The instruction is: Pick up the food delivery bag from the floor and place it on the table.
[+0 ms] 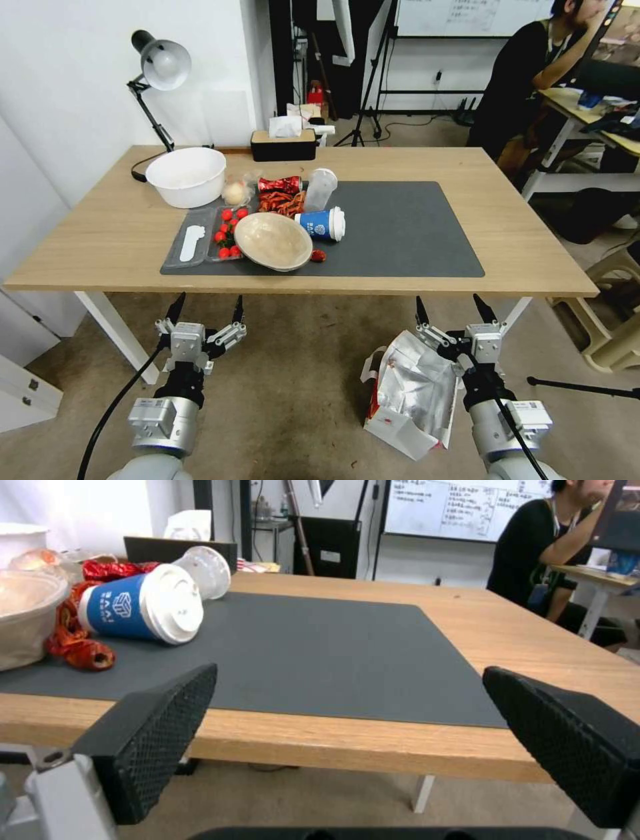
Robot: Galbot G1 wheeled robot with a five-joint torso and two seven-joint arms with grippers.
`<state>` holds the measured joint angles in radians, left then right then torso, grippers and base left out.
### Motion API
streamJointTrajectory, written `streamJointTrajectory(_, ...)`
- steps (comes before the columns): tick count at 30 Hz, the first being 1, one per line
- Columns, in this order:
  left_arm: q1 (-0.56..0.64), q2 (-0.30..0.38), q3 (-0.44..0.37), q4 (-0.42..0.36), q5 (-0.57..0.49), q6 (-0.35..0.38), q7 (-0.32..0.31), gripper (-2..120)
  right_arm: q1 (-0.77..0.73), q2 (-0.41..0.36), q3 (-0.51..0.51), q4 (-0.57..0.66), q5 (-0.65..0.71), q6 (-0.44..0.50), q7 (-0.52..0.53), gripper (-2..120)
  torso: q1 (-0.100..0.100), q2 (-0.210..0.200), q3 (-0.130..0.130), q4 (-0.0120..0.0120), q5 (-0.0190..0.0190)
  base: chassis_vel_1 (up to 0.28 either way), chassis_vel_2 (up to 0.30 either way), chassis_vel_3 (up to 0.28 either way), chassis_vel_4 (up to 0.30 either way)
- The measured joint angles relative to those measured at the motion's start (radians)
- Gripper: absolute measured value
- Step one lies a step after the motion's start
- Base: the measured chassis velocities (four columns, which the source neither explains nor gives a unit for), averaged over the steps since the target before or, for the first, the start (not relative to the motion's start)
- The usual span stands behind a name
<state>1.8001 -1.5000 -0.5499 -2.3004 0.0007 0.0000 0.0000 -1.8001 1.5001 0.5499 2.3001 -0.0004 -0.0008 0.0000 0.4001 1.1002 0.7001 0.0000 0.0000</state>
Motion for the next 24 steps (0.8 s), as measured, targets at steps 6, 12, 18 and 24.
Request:
streamJointTrajectory(6,0.0,0.0,0.0,0.0,-0.001,0.0,0.0,100,0.0,0.0,0.0,0.0,0.0,0.001,0.0,100,0.0,0.0,0.0,0.0,0.0,0.0,0.0,0.0,0.0)
streamJointTrajectory(12,0.0,0.0,0.0,0.0,-0.001,0.0,0.0,100,0.0,0.0,0.0,0.0,0.0,0.001,0.0,100,0.0,0.0,0.0,0.0,0.0,0.0,0.0,0.0,0.0)
streamJointTrajectory(18,0.0,0.0,0.0,0.0,-0.001,0.0,0.0,100,0.0,0.0,0.0,0.0,0.0,0.001,0.0,100,0.0,0.0,0.0,0.0,0.0,0.0,0.0,0.0,0.0)
streamJointTrajectory(24,0.0,0.0,0.0,0.0,-0.001,0.0,0.0,100,0.0,0.0,0.0,0.0,0.0,0.001,0.0,100,0.0,0.0,0.0,0.0,0.0,0.0,0.0,0.0,0.0)
